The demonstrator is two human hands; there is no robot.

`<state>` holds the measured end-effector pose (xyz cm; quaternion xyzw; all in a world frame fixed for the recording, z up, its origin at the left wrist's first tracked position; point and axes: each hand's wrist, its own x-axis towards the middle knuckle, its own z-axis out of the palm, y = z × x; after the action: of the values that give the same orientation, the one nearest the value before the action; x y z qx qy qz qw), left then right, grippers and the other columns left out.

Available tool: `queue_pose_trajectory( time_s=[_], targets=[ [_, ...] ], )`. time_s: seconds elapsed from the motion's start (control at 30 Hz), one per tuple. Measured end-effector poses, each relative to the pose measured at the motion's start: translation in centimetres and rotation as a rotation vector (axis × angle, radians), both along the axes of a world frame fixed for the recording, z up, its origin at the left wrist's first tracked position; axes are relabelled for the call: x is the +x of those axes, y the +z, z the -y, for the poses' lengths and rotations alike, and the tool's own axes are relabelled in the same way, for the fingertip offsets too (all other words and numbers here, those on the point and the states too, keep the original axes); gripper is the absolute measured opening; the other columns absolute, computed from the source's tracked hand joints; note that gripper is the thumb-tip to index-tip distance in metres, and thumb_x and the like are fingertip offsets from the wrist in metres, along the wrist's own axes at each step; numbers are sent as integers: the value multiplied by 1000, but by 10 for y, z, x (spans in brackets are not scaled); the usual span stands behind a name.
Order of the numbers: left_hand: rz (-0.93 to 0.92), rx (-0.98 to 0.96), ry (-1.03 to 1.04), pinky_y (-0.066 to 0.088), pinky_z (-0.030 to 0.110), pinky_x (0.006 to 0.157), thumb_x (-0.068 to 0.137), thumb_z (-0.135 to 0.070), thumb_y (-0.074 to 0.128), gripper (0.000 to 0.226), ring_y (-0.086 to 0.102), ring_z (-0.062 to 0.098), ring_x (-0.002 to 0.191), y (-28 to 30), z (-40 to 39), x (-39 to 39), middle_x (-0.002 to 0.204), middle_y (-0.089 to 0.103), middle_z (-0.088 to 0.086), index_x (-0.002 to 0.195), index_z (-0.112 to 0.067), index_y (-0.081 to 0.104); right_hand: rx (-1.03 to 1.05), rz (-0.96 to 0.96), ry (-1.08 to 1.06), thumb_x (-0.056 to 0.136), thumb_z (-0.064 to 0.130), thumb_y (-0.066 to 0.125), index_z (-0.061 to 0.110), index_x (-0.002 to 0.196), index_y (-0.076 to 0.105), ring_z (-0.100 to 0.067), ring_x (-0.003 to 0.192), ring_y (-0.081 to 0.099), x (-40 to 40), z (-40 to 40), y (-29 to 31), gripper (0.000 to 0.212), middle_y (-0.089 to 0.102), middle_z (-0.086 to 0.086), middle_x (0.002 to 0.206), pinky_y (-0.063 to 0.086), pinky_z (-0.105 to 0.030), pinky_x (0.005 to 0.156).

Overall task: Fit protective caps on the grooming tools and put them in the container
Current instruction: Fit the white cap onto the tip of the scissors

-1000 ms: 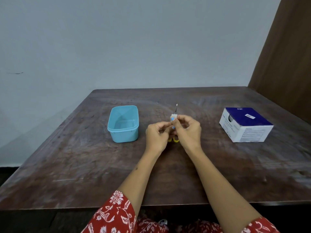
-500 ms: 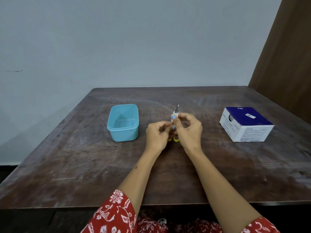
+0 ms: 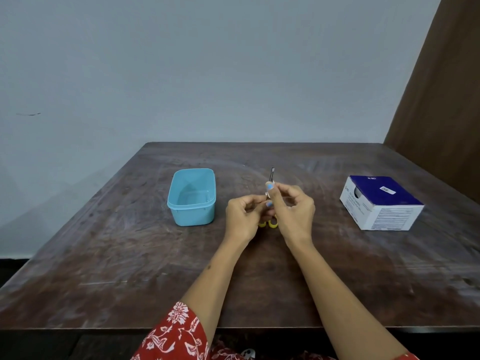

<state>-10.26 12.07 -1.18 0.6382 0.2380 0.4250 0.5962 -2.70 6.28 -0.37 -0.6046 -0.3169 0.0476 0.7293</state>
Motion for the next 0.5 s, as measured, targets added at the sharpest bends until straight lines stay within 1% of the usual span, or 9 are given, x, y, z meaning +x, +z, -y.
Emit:
queue_pose_trajectory(
  time_s=[0.1,0.17,0.3,0.37,0.43,0.5],
  targets=[
    [18,-9,1,49,18,49,84,0,63,10,66,8,55,0,-1,-1,67,70,3,86,-6,71,1,11,30,83,26,70,36,80,71,-27,83,67,0,-1,-3,11,65,6,84,56,-52,69],
    [6,6,-6,50,17,50,85,3,61,14,67,7,56,-1,-3,0,68,71,0,88,-6,72,-43,19,19,83,20,70,30,84,71,-25,86,67,2,-3,-5,10,65,7,86,56,-51,73],
    [-8,-41,-87,51,16,50,83,6,61,10,66,6,54,-2,-1,2,59,70,-4,91,6,68,-50,68,-63,84,23,67,22,90,71,-23,91,64,5,-4,-9,7,67,4,91,53,-49,81],
    [-14,-44,-99,51,16,49,83,6,61,9,65,6,53,-1,1,2,57,70,-4,87,2,68,-42,68,-77,85,25,65,21,93,70,-24,92,64,6,-4,-9,10,66,6,92,53,-50,80],
    [-20,-13,-59,50,16,50,84,6,60,12,66,6,55,0,1,1,63,71,-2,89,0,70,-70,63,-47,85,27,66,20,92,70,-25,92,64,7,-5,-10,11,67,2,90,53,-51,79],
    [-28,12,-13,49,16,50,86,6,58,14,65,5,54,2,0,-1,71,70,6,93,3,69,-108,82,-12,84,26,68,19,88,70,-25,92,64,6,-5,-11,8,68,-1,88,54,-50,79]
  ],
)
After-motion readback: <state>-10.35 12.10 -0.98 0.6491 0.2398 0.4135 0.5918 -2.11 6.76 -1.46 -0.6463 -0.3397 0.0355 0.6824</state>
